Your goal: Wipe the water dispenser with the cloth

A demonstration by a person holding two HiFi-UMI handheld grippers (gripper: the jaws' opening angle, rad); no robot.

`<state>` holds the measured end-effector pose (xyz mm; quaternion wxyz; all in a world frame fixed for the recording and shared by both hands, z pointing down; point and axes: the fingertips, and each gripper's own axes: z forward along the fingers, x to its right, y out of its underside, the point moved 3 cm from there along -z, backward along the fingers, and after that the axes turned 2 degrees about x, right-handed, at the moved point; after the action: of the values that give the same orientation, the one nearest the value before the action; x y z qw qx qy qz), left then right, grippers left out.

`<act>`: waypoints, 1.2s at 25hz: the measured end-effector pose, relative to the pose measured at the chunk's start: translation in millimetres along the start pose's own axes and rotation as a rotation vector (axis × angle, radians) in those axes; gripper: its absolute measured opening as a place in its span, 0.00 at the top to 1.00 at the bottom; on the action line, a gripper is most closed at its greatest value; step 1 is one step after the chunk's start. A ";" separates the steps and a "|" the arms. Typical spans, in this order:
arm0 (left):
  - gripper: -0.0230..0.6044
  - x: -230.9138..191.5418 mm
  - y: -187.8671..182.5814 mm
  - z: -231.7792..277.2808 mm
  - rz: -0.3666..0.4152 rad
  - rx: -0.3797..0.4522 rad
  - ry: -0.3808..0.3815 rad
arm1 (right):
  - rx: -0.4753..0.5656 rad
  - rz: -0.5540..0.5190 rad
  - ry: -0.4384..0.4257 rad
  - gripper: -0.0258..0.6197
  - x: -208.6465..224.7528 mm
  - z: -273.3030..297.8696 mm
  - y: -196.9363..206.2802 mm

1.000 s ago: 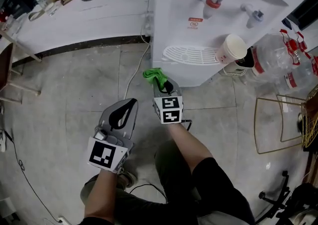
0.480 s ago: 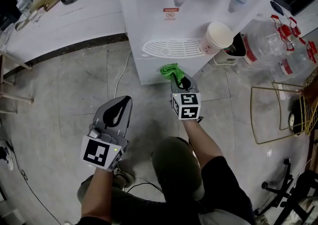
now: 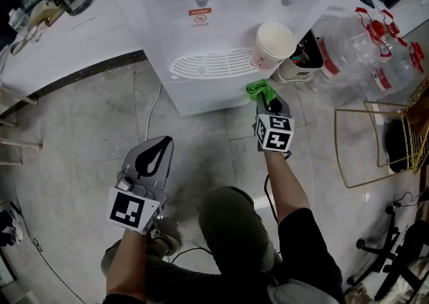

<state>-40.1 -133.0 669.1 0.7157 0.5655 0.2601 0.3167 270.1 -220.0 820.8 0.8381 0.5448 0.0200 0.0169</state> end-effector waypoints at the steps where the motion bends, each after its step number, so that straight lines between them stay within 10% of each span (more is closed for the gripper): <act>1: 0.97 -0.1 1.0 -0.6 -0.002 -0.003 0.001 | 0.002 0.017 0.031 0.83 9.2 0.1 0.0; 7: 0.97 -5.8 -1.7 -10.6 0.009 0.011 -0.010 | -0.019 0.114 0.091 0.83 14.3 -11.6 19.3; 20: 0.97 -27.5 -12.9 -49.2 0.006 0.042 -0.074 | -0.025 0.005 -0.409 0.83 -221.5 -4.8 48.7; 30: 0.97 -27.9 -10.1 -55.4 0.017 0.023 -0.062 | -0.046 -0.073 -0.396 0.83 -249.9 28.6 46.2</act>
<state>-97.5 -119.8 647.2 0.7141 0.5855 0.2364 0.3021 21.7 -239.8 878.4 0.8380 0.5170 -0.1261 -0.1204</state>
